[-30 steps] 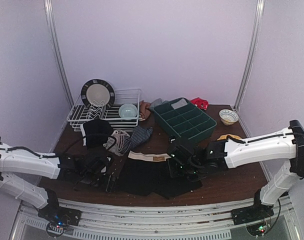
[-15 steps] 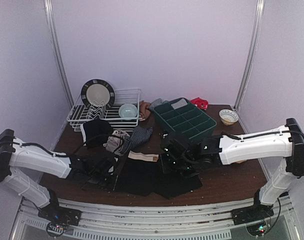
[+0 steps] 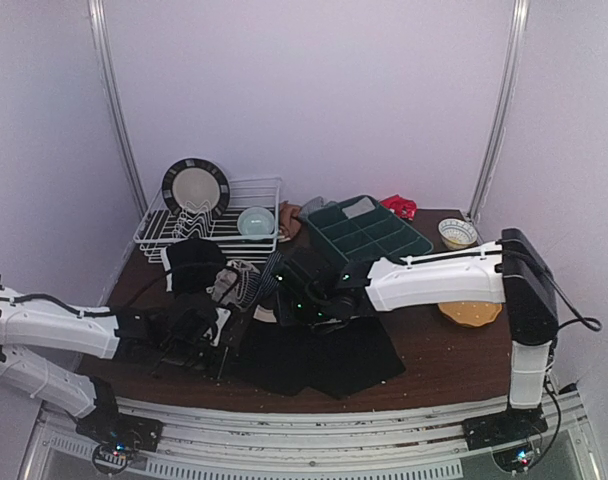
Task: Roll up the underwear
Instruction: Pick up the underwear from the center of the board.
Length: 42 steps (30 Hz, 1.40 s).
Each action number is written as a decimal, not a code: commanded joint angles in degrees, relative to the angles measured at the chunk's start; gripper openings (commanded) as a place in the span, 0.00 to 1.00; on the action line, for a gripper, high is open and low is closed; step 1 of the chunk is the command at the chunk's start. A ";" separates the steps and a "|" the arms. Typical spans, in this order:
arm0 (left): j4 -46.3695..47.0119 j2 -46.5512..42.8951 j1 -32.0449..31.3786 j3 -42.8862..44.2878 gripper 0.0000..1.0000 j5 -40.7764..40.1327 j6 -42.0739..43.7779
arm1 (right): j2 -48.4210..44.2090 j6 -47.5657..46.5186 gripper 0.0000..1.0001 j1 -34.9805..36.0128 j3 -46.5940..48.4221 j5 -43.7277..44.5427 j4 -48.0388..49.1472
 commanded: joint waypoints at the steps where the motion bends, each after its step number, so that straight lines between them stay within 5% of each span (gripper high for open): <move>1: 1.41 0.66 -0.21 -3.12 0.00 0.98 -0.56 | 6.32 1.14 0.51 0.27 7.58 -1.80 -3.11; 14: 10.49 5.46 -0.21 -7.92 0.00 1.06 -5.95 | 23.82 0.27 0.50 1.70 30.97 4.16 -13.09; 29: 10.13 0.51 -0.21 -11.70 0.00 -0.02 -6.71 | 33.48 1.79 0.49 1.61 42.96 8.42 -16.33; 37: 9.99 -1.35 -0.20 -12.46 0.00 0.49 -6.67 | 37.01 2.82 0.39 1.51 45.21 7.68 -18.76; 42: 9.12 -3.68 -0.24 -13.04 0.00 0.41 -6.97 | 35.69 3.69 0.14 1.55 43.34 5.97 -17.91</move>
